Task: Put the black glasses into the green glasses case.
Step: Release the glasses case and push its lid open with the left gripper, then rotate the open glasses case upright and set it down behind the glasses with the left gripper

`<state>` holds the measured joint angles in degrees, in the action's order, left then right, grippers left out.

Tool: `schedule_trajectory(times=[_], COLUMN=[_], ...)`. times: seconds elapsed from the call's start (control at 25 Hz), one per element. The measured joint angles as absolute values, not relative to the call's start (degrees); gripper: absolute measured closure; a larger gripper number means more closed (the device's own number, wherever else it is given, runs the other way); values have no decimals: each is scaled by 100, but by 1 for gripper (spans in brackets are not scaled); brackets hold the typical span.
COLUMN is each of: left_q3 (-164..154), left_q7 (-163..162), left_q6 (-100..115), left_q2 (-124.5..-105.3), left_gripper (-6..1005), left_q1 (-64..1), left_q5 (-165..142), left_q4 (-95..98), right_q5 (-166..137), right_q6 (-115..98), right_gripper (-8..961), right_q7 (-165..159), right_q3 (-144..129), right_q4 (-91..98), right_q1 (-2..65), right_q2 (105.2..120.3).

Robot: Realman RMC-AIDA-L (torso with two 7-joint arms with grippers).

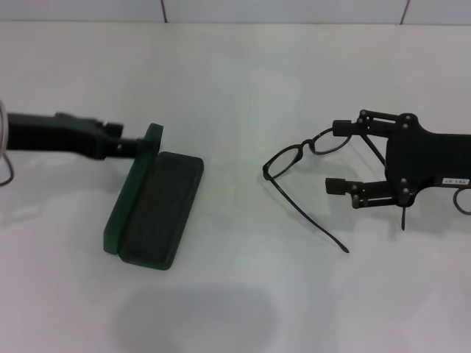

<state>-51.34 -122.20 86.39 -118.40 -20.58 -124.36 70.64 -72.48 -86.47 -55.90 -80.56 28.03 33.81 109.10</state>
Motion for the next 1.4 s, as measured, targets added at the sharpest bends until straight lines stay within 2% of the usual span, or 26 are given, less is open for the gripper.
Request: schedule_trajectory(times=[0.16, 0.48, 0.92, 1.0, 1.24, 1.4], left_q3=[-5266, -5604, -5702, -5720, -5793, -5764], left_q7=[-12421, -12545, -12782, -12735, -12681, -12314], left_q6=[8634, 8589, 8569, 8541, 8372, 8220], left_q2=[-11979, -11977, -11947, -11956, -11939, -11882], left_gripper=[208, 212, 309, 524, 728, 756], left_q1=[-1938, -1984, -2089, -2099, -2188, -2380], left_q5=[-12884, -13030, -13145, -13209, -13263, -13277], left_q4=[7344, 7277, 7255, 7255, 7291, 7254], right_q5=[-7290, -7317, -7374, -7374, -7374, -7375], right_q6=[-8652, -8658, -8615, -8615, -8613, -8636], right_gripper=[119, 120, 121, 122, 122, 123], right_q7=[-5590, -5590, -5590, -5590, -5590, -5590], right_q3=[-8058, -8067, -8050, -8050, -8050, -8052], right_q4=[2808, 2822, 2822, 2822, 2829, 2830], right_q1=[3383, 3415, 3374, 3374, 3371, 3360], right_q2=[10912, 10924, 10934, 10934, 10933, 10955])
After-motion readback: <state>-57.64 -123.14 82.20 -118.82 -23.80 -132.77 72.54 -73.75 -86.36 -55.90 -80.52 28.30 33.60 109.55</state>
